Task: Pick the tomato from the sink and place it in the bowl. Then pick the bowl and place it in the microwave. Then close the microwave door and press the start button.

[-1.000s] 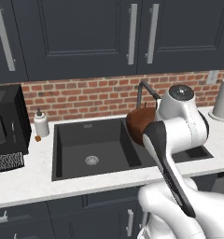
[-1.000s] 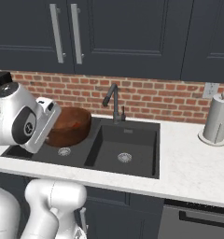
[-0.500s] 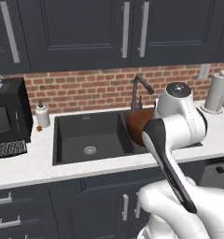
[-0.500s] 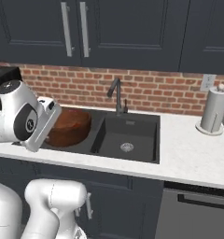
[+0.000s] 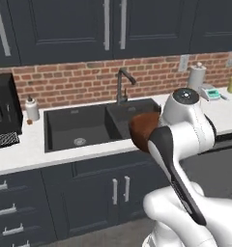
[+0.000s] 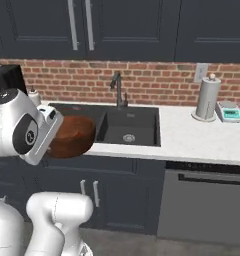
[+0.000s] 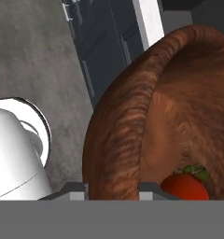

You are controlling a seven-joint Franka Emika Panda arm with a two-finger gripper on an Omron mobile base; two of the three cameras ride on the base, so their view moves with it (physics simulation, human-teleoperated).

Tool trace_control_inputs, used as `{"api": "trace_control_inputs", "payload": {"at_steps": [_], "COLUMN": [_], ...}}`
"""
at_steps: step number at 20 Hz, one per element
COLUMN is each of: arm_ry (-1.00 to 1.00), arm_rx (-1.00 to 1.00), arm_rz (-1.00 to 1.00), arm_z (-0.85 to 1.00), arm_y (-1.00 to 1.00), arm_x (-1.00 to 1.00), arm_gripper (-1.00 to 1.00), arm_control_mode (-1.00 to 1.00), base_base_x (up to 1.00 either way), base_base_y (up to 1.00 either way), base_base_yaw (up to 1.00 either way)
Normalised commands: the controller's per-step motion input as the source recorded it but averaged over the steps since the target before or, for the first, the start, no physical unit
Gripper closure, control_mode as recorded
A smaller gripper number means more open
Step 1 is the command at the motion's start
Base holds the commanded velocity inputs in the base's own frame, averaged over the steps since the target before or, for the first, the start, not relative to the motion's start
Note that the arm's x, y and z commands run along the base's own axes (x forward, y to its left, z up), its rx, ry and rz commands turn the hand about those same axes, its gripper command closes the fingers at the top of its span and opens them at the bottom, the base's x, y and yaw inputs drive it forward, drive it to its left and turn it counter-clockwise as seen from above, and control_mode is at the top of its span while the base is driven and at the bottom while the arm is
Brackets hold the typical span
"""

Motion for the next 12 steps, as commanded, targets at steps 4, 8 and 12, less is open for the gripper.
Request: {"api": "trace_control_inputs", "payload": {"at_steps": [4,8,12], "arm_ry": [0.00,0.00,0.00], "arm_rx": [0.00,0.00,0.00], "arm_rz": [0.00,0.00,0.00], "arm_z": [0.00,0.00,0.00], "arm_y": [0.00,0.00,0.00], "arm_x": [0.00,0.00,0.00], "arm_gripper": [1.00,1.00,1.00], "arm_control_mode": [1.00,1.00,1.00], "base_base_x": [-0.25,-0.11,0.00], "base_base_y": [0.05,0.05,-0.11], "base_base_yaw": [-0.87,-0.95,-0.89]}}
